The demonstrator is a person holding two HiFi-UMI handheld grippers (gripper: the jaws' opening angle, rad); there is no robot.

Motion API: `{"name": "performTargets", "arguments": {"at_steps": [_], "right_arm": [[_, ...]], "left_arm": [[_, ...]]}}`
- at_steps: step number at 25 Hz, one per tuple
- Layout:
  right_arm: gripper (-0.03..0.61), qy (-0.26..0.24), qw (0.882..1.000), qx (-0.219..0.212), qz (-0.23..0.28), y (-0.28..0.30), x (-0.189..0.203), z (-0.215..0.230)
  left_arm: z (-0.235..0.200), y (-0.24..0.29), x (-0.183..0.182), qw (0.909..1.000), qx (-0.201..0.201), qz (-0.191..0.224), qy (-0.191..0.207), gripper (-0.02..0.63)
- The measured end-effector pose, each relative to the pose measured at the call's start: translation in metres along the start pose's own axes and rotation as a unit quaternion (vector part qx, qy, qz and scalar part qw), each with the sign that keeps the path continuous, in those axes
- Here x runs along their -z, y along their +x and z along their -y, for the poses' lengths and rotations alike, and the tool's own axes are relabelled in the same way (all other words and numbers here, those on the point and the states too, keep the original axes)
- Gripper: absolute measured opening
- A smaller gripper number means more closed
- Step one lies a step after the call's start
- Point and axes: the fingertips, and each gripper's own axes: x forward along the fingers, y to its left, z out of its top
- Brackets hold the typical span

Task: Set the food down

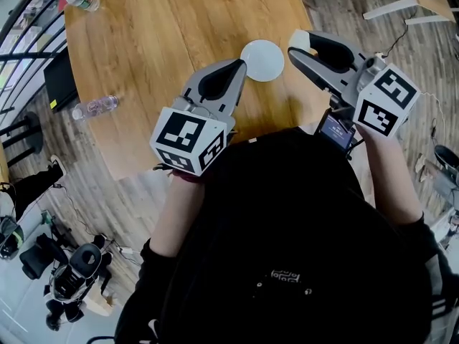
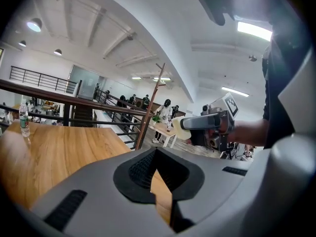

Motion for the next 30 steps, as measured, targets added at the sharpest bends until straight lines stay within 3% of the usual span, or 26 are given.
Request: {"name": "performTargets", "arguments": {"at_steps": [20, 30], "right_arm": [[0.17, -0.006, 0.999, -0.025, -0.033, 0.053, 0.029, 0.021], [0.17, -0.005, 0.998, -0.024, -0.05, 0.058, 0.045, 0.031]], "left_arm": [[-0.034, 0.0, 0.028, 0.9989, -0.033, -0.017, -0.028, 0.0], [-0.027, -0.002, 0.034, 0.9983, -0.035, -0.027, -0.036, 0.0]]}}
